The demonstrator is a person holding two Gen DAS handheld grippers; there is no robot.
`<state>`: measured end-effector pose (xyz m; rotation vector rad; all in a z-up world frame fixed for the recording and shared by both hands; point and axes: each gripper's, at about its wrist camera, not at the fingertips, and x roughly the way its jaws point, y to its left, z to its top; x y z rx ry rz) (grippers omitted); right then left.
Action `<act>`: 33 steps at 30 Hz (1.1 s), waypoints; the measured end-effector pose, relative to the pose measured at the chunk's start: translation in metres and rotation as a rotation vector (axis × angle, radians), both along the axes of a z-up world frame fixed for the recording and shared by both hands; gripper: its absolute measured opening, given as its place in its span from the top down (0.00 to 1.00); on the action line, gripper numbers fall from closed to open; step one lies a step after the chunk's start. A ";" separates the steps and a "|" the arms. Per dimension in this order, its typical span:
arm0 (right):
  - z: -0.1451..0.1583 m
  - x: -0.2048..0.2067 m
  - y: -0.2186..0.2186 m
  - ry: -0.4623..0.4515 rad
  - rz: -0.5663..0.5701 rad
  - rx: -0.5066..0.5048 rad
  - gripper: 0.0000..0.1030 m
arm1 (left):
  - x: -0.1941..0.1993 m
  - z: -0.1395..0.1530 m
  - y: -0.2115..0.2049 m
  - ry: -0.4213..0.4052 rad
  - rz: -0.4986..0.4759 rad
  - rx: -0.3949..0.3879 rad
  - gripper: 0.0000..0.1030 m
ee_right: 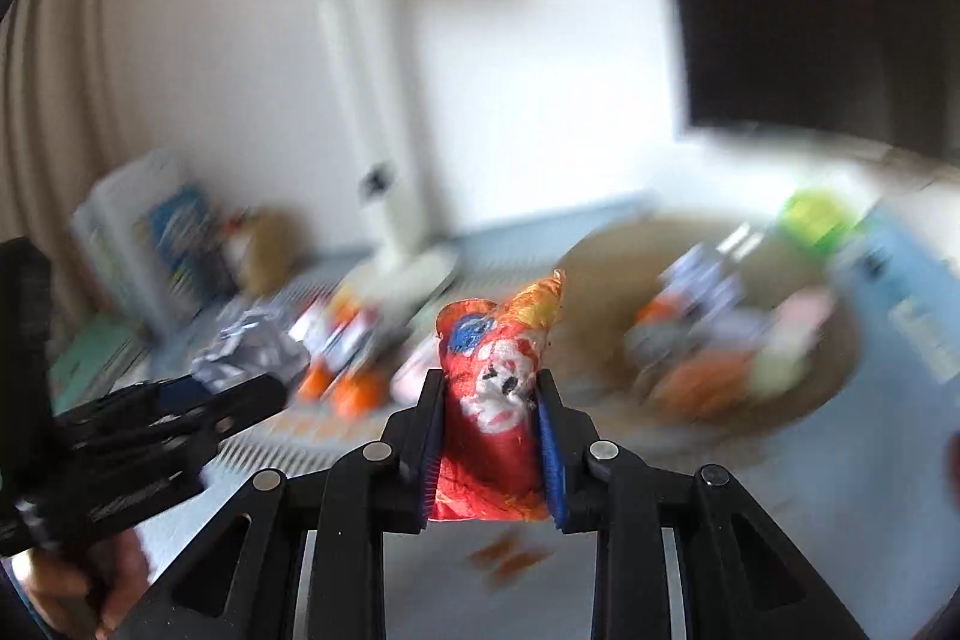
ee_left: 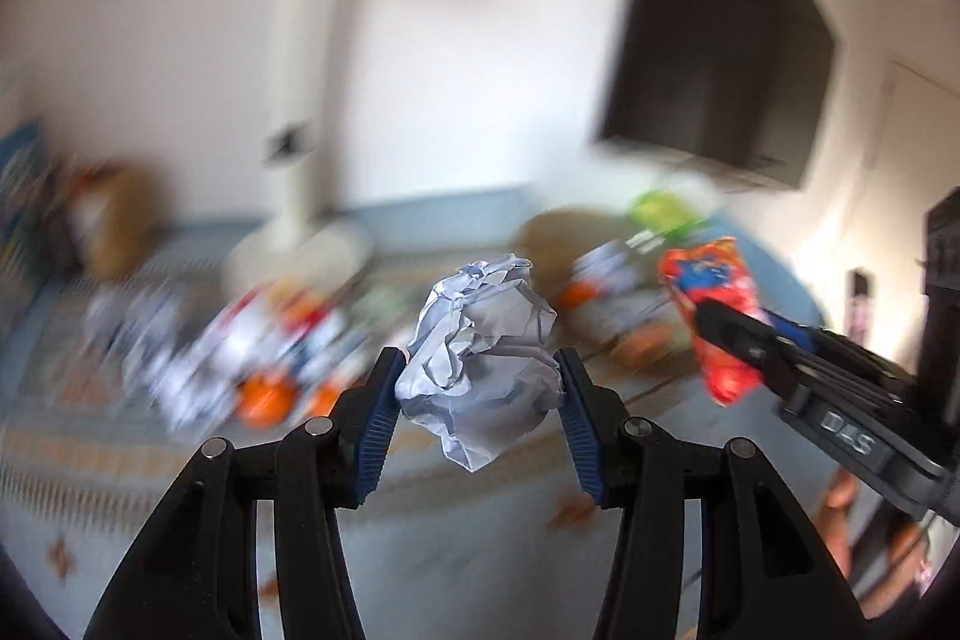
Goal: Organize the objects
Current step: 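Carry the snack bag and paper ball into the gold bowl and open both grippers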
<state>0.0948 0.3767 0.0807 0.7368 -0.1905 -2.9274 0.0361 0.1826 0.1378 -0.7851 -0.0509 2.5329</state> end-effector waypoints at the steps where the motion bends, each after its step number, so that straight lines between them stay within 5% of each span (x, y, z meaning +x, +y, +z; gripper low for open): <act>1: 0.008 -0.004 0.012 0.009 -0.033 -0.013 0.74 | -0.010 0.011 0.017 0.003 -0.039 0.017 0.54; 9: 0.033 -0.060 0.098 0.001 -0.292 -0.049 0.74 | -0.085 0.010 0.095 -0.005 -0.179 0.098 0.54; 12: 0.023 -0.090 0.108 -0.071 -0.298 -0.034 0.73 | -0.107 -0.003 0.107 -0.020 -0.199 0.122 0.45; 14: 0.020 -0.101 0.108 -0.068 -0.305 0.024 0.70 | -0.117 -0.012 0.117 -0.072 -0.191 0.102 0.22; 17: 0.018 -0.103 0.116 -0.107 -0.321 -0.005 0.69 | -0.118 -0.019 0.117 -0.070 -0.158 0.077 0.20; 22: 0.024 -0.068 0.112 -0.085 -0.295 -0.002 0.69 | -0.092 -0.003 0.073 -0.048 -0.139 0.089 0.20; 26: 0.042 -0.037 0.062 -0.018 -0.276 0.166 0.69 | -0.038 0.033 0.021 0.088 -0.132 0.052 0.20; 30: 0.056 -0.008 0.007 -0.001 -0.131 0.100 0.64 | 0.022 0.072 -0.040 0.194 -0.062 0.032 0.17; 32: 0.055 0.000 -0.011 -0.008 -0.090 0.053 0.57 | 0.039 0.076 -0.073 0.199 -0.003 0.056 0.00; 33: 0.050 0.002 -0.021 -0.013 -0.053 0.016 0.51 | 0.045 0.072 -0.091 0.195 0.047 0.072 0.00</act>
